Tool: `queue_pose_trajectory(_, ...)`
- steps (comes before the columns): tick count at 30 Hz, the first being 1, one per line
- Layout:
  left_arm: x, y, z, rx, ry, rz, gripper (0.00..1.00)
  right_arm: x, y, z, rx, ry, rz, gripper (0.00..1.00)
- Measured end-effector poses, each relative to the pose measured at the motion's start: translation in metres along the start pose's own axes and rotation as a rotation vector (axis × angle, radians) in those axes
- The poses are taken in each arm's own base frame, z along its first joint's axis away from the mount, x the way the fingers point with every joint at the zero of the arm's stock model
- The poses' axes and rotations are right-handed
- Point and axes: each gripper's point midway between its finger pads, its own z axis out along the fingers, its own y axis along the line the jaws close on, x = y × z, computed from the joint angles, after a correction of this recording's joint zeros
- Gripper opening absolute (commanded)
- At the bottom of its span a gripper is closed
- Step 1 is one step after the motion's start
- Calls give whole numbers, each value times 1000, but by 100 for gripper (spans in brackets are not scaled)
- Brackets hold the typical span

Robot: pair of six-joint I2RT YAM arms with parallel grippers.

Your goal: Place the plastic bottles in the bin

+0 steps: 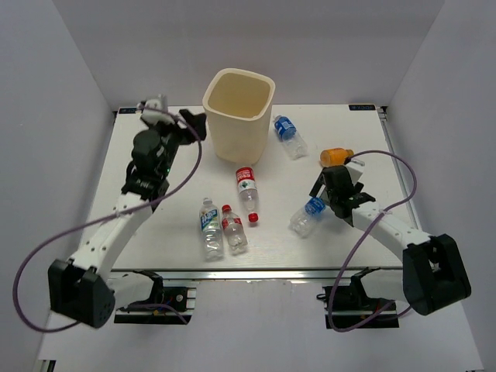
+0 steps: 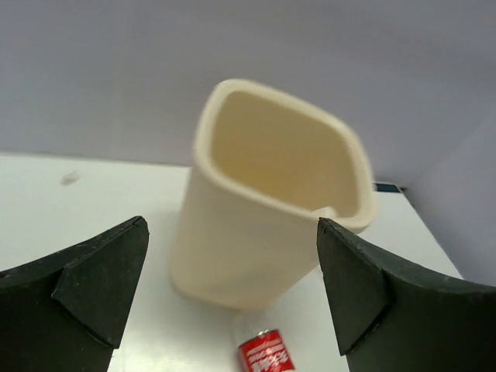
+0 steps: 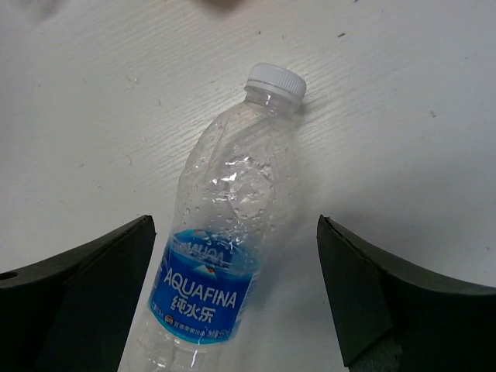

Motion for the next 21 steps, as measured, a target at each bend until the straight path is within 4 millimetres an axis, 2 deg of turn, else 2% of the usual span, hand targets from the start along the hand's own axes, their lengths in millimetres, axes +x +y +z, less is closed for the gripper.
queue_pose_trajectory(3, 25, 31, -29, -135, 23, -37, 98, 12, 4, 13, 1, 63, -1, 89)
queue_pose_trajectory(6, 60, 59, -37, -267, 92, -59, 98, 26, 7, 25, 5, 122, -2, 89)
queue_pose_trajectory(8, 86, 78, -45, -350, 152, -65, 98, 36, 7, 30, 10, 154, 2, 81)
queue_pose_trajectory(9, 95, 84, -49, -381, 173, -68, 98, 39, 8, 31, 11, 167, 4, 71)
queue_pose_trajectory(11, 110, 97, -59, -445, 210, -74, 98, 41, 9, 31, 1, 169, 16, 57)
queue_pose_trajectory(12, 113, 101, -63, -467, 216, -77, 98, 38, 11, 30, -13, 157, 29, 44)
queue_pose_trajectory(15, 115, 110, -71, -510, 205, -86, 98, 29, 15, 20, -63, 112, 42, 32)
queue_pose_trajectory(18, 111, 113, -79, -525, 182, -98, 98, 5, 30, 5, -155, 41, 29, 28)
queue_pose_trajectory(21, 104, 111, -82, -520, 156, -112, 98, -23, 60, -18, -326, -48, -27, 28)
